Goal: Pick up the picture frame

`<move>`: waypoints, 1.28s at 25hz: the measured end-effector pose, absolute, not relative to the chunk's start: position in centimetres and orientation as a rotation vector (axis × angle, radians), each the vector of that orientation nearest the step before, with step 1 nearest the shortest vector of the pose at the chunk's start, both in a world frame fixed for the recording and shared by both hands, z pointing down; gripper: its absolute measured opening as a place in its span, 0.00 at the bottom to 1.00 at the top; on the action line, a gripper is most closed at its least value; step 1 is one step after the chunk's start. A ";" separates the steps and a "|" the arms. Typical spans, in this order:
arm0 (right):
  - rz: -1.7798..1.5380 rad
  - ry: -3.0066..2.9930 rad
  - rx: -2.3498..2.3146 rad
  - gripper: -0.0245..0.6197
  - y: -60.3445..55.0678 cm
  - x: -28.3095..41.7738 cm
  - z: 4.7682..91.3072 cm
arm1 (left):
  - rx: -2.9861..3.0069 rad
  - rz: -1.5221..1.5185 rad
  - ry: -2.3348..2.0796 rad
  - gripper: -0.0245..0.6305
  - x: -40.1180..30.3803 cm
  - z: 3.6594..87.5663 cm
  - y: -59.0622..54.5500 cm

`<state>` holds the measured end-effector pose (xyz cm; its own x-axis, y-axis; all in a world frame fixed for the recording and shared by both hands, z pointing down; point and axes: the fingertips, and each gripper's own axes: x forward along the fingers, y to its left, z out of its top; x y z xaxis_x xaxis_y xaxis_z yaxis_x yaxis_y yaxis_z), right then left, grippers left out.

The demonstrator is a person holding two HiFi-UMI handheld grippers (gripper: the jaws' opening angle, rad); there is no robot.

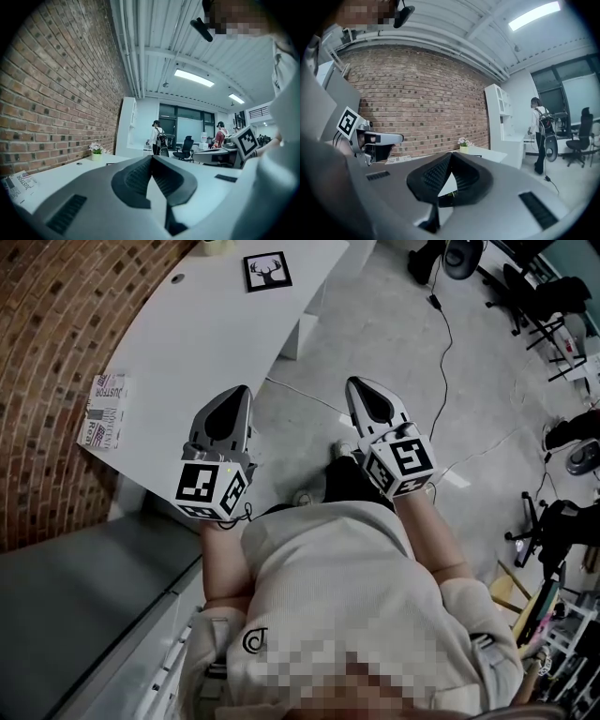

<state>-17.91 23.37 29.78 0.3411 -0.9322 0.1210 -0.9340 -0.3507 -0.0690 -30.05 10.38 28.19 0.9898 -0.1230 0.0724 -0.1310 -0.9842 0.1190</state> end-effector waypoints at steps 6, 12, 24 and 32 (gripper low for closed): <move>0.200 -1.803 2.521 0.05 20.4 -13.2 31.1 | 3.022 0.063 -0.228 0.06 -26.0 28.2 8.8; 0.240 -1.899 2.470 0.05 16.0 -5.2 31.8 | 3.035 0.092 -0.341 0.06 -19.3 28.4 5.4; 0.361 -2.047 2.231 0.05 4.3 11.3 33.1 | 2.927 0.126 -0.644 0.06 -5.1 29.3 -3.0; 0.498 -2.037 2.031 0.05 -1.7 15.2 38.2 | 2.935 0.132 -0.756 0.06 -1.6 31.4 -6.2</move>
